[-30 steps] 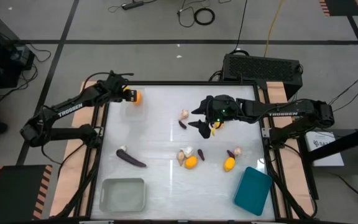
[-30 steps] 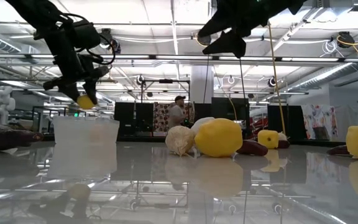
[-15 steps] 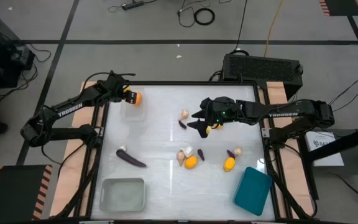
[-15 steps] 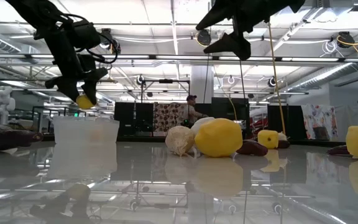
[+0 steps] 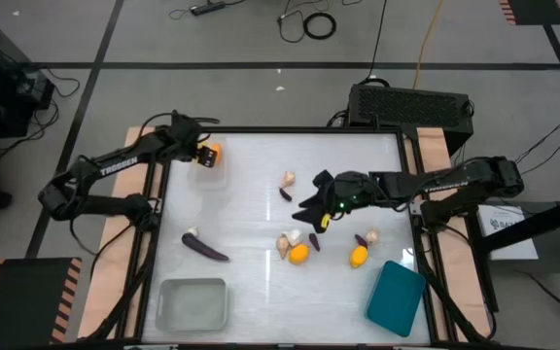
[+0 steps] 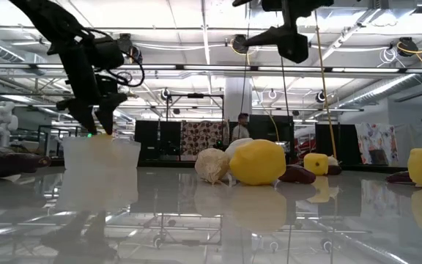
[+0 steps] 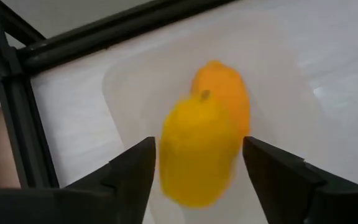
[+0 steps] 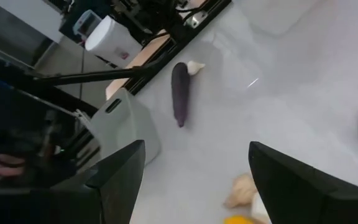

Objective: Sort produce into baskets
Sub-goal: Put the yellow lemon into the white bin

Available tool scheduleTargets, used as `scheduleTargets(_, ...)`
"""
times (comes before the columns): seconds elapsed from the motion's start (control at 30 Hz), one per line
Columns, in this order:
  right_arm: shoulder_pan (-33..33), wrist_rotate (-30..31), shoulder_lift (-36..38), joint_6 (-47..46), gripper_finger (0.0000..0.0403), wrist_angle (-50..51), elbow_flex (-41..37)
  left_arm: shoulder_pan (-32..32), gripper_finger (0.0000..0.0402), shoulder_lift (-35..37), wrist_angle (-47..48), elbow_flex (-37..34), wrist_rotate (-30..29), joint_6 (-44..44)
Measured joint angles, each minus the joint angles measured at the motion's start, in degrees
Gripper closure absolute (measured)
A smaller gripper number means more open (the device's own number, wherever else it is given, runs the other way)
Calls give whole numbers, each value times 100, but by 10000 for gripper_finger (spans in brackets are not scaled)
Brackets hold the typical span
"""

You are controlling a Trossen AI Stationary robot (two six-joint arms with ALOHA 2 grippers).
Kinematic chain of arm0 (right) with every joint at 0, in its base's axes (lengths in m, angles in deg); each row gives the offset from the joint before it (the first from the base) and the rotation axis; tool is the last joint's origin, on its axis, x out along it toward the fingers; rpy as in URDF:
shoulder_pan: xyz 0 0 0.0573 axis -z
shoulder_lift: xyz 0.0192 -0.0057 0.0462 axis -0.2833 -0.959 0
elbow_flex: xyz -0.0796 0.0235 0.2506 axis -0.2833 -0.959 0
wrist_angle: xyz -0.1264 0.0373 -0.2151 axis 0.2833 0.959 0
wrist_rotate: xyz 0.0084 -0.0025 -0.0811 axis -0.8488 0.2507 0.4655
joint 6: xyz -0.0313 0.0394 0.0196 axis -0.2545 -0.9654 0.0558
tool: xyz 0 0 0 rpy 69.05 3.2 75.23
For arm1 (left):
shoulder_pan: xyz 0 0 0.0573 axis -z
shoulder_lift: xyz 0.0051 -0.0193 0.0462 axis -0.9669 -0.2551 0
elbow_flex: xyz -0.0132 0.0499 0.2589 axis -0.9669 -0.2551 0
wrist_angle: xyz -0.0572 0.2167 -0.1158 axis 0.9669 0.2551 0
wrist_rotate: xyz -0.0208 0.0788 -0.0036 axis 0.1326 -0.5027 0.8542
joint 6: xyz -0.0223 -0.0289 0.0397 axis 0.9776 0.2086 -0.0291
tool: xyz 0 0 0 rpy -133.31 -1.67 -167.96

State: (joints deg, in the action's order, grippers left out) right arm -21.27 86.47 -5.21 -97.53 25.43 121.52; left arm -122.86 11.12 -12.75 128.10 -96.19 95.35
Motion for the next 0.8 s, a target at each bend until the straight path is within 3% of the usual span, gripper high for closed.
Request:
scheduleTargets(0.27, -412, 144, 0, -525, 124, 7, 0, 0, 91, -195, 88, 0, -3, -125)
scheduleTargets(0.43, -446, -374, 53, -501, 124, 164, 0, 2, 82, -23, 120, 188, 210, -127)
scheduleTargets(0.6, -387, -857, 277, -884, 124, 1243, 96, 96, 81, 157, 61, 592, 979, 8)
scheduleTargets(0.8, -290, -546, 537, -634, 124, 3187, 572, 830, 81, 325, -1073, 752, 2015, 663)
